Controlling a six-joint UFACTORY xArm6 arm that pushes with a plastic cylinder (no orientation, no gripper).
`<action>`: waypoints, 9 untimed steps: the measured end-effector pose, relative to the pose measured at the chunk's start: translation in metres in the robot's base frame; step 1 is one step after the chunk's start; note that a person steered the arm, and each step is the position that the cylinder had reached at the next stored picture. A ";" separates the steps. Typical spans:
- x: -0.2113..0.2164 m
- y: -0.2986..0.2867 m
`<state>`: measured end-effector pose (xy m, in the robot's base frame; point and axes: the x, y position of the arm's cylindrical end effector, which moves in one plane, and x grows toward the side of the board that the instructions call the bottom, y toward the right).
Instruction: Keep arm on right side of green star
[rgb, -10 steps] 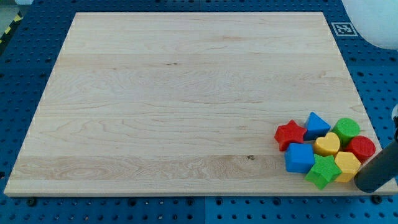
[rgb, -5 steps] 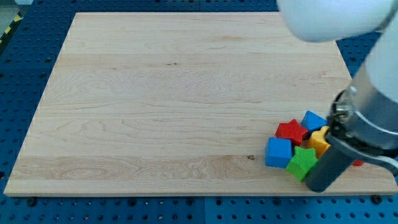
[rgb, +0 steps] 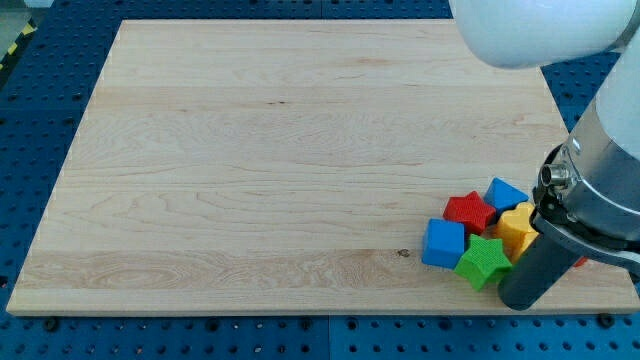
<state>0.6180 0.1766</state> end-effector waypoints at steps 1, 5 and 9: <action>0.000 0.006; -0.002 0.010; -0.019 0.008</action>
